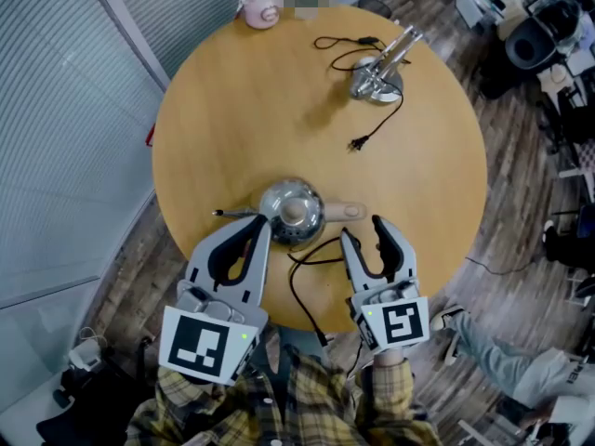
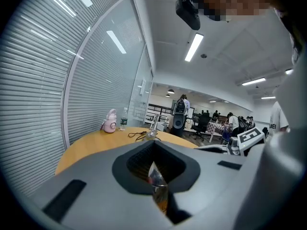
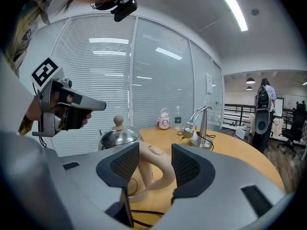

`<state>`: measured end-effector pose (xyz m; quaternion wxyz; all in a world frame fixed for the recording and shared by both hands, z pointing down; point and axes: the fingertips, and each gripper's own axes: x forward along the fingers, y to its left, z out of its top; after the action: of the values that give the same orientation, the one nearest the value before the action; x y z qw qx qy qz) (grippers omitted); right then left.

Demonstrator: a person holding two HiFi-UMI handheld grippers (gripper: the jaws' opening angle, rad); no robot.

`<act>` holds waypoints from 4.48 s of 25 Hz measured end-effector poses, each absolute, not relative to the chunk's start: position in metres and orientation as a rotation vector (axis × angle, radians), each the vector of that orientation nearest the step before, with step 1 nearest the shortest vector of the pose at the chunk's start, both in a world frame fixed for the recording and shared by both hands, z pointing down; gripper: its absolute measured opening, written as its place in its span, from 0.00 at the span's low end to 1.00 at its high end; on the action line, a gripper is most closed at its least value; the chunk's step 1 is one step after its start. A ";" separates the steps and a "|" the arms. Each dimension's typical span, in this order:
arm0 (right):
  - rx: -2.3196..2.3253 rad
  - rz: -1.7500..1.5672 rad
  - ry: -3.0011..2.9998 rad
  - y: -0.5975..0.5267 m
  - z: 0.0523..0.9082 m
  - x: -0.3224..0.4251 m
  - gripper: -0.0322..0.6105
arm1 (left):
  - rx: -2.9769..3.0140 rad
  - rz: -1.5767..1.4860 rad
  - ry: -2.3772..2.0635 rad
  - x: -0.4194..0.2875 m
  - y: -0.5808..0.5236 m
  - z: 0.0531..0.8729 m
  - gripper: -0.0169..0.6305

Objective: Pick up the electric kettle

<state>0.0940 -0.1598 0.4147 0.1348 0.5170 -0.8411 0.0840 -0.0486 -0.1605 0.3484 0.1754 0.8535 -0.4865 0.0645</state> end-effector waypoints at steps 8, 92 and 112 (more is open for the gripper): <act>1.530 0.272 -2.400 -0.165 0.451 0.112 0.43 | 2.375 0.219 -1.384 -0.050 -0.162 0.373 0.03; 1.987 0.368 -2.267 -0.238 0.494 0.117 0.14 | 2.329 0.201 -1.456 -0.075 -0.182 0.382 0.03; 2.001 0.315 -2.328 -0.246 0.415 0.116 0.14 | 2.417 0.096 -1.512 -0.075 -0.188 0.318 0.03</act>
<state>0.1159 -0.2461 0.4148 0.0280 0.6482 -0.7541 0.1019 -0.0750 -0.1881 0.3178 0.1440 0.8384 -0.5246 0.0334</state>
